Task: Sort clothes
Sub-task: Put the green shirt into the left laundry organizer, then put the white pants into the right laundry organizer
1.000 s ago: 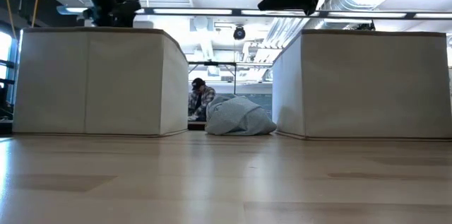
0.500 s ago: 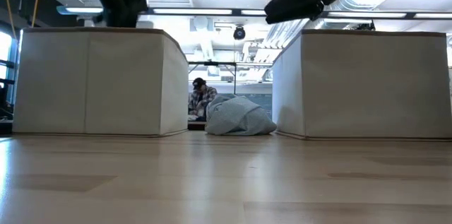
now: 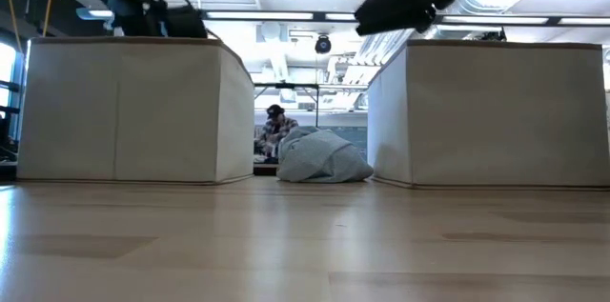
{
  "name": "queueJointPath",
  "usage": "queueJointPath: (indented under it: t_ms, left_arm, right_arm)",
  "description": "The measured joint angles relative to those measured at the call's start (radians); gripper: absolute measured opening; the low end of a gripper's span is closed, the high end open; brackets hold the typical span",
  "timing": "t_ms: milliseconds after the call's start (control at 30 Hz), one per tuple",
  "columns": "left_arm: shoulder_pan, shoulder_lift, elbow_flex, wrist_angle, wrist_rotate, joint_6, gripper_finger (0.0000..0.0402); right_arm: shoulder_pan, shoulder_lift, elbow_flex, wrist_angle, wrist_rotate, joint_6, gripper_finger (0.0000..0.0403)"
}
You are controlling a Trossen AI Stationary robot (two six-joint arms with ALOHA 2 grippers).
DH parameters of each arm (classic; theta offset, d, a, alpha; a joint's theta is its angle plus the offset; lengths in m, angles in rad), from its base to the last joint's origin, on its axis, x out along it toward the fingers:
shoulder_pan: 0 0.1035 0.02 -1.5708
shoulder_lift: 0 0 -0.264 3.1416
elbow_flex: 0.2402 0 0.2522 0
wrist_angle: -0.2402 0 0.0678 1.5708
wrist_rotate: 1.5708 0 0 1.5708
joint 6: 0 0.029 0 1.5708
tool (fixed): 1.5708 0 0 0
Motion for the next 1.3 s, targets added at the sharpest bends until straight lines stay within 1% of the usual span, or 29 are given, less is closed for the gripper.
queueJointPath:
  t_ms: [67,133,233,300,400,433,500,567,667,733,800,867,933,1067,1200,1300]
  left_arm:
    - [-0.022,-0.048,0.066,-0.081,0.008,-0.001,0.0007]
    - [-0.043,-0.103,0.144,-0.119,0.019,0.002,0.0014]
    - [-0.072,-0.172,0.239,-0.175,0.037,0.011,0.0040]
    - [-0.086,-0.215,0.284,-0.185,0.075,0.011,0.0065]
    - [-0.108,-0.282,0.313,-0.174,0.136,0.002,0.0111]
    - [-0.115,-0.301,0.313,-0.166,0.138,-0.008,0.0128]
    - [-0.130,-0.330,0.307,-0.159,0.122,-0.031,0.0159]
    - [-0.145,-0.353,0.304,-0.164,0.093,-0.047,0.0186]
    - [-0.164,-0.375,0.280,-0.173,0.076,-0.065,0.0211]
    - [-0.179,-0.381,0.256,-0.162,0.073,-0.083,0.0219]
    - [-0.193,-0.385,0.225,-0.158,0.072,-0.090,0.0220]
    - [-0.202,-0.384,0.198,-0.156,0.067,-0.090,0.0220]
    - [-0.211,-0.384,0.168,-0.143,0.049,-0.101,0.0219]
    - [-0.222,-0.384,0.127,-0.106,0.043,-0.114,0.0219]
    - [-0.234,-0.385,0.109,-0.091,0.042,-0.114,0.0218]
    - [-0.239,-0.385,0.100,-0.085,0.043,-0.113,0.0218]
  right_arm:
    - [-0.005,0.000,0.000,0.051,-0.023,-0.036,0.0172]
    - [-0.010,0.000,0.012,0.079,-0.037,-0.073,0.0172]
    - [-0.029,0.006,0.084,0.063,-0.039,-0.132,0.0172]
    - [-0.047,0.020,0.152,0.021,-0.037,-0.179,0.0172]
    - [-0.089,0.077,0.290,-0.100,-0.027,-0.274,0.0172]
    - [-0.105,0.104,0.342,-0.154,-0.021,-0.307,0.0173]
    - [-0.148,0.171,0.456,-0.279,-0.024,-0.360,0.0177]
    - [-0.197,0.246,0.578,-0.415,-0.058,-0.400,0.0188]
    - [-0.278,0.371,0.770,-0.598,-0.068,-0.442,0.0215]
    - [-0.334,0.456,0.888,-0.703,-0.070,-0.457,0.0238]
    - [-0.387,0.541,0.992,-0.788,-0.104,-0.459,0.0264]
    - [-0.437,0.624,1.077,-0.864,-0.145,-0.473,0.0289]
    - [-0.482,0.697,1.136,-0.906,-0.160,-0.486,0.0308]
    - [-0.560,0.817,1.192,-0.951,-0.158,-0.501,0.0320]
    - [-0.617,0.905,1.192,-0.973,-0.177,-0.493,0.0321]
    - [-0.637,0.961,1.193,-0.984,-0.186,-0.472,0.0321]
